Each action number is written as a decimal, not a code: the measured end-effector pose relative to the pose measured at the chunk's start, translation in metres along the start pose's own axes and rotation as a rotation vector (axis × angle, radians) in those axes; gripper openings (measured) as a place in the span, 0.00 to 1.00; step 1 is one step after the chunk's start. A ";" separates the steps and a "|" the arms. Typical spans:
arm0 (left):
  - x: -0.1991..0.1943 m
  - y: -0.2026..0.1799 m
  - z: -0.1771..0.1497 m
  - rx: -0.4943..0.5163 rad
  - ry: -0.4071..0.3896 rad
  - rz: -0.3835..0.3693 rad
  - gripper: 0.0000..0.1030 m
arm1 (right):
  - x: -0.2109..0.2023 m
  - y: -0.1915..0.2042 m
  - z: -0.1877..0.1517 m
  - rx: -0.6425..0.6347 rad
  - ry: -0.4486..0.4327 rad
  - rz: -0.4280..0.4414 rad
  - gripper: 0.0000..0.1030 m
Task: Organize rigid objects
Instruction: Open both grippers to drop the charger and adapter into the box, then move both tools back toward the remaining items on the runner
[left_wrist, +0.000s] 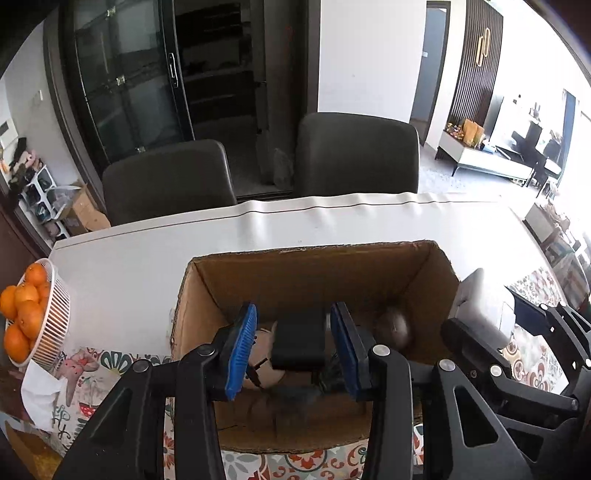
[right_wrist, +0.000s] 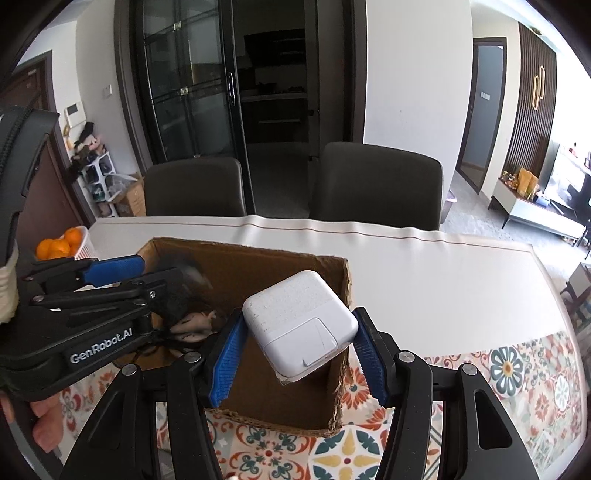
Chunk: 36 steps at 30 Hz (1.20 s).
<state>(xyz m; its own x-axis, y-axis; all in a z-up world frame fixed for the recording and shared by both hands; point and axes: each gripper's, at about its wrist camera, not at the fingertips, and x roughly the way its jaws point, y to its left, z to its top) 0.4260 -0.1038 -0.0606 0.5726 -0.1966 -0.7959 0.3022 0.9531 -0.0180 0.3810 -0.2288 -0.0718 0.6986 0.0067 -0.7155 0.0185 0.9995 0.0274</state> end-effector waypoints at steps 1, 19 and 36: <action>0.000 0.001 -0.001 0.000 0.000 0.003 0.44 | 0.001 0.000 0.000 -0.002 0.004 -0.004 0.56; -0.064 0.031 -0.032 0.018 -0.206 0.396 0.96 | -0.009 0.026 -0.004 -0.064 -0.065 -0.054 0.83; -0.132 0.008 -0.075 0.000 -0.307 0.393 1.00 | -0.089 0.017 -0.033 -0.070 -0.153 -0.064 0.83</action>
<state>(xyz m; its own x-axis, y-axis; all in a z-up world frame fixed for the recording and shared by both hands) 0.2955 -0.0531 -0.0017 0.8413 0.1188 -0.5274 0.0186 0.9686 0.2479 0.2954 -0.2112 -0.0305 0.7987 -0.0569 -0.5991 0.0207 0.9975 -0.0672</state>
